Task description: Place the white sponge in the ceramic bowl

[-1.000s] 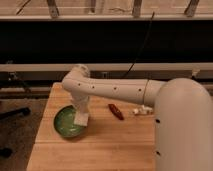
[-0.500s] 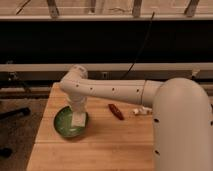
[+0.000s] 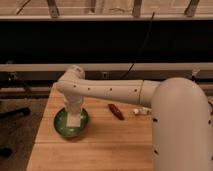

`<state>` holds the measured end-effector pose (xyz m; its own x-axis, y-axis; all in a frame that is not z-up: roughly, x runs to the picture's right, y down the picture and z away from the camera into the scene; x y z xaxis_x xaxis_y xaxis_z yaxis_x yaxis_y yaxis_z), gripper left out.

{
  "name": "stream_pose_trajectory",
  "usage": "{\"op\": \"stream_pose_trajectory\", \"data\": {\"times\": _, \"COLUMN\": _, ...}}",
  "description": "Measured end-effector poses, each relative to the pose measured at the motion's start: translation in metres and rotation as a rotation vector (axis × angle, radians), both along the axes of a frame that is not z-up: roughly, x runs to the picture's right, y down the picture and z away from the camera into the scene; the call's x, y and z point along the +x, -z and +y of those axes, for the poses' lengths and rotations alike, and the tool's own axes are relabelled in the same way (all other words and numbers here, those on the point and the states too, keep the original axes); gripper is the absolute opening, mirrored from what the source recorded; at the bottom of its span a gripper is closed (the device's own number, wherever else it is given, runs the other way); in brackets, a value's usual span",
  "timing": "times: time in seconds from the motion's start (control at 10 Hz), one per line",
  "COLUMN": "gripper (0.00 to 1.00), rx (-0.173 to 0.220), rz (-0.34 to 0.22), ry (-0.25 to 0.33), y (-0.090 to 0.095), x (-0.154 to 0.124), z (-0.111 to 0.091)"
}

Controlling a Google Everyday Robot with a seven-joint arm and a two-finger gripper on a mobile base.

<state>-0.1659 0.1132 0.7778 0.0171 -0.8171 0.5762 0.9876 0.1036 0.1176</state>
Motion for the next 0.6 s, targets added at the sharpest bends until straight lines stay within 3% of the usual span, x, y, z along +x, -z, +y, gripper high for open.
{"op": "stream_pose_trajectory", "data": {"times": 0.6, "gripper": 0.80, "rx": 0.015, "rz": -0.035, "ry": -0.020, "y": 0.009, "x": 0.002, "z": -0.019}}
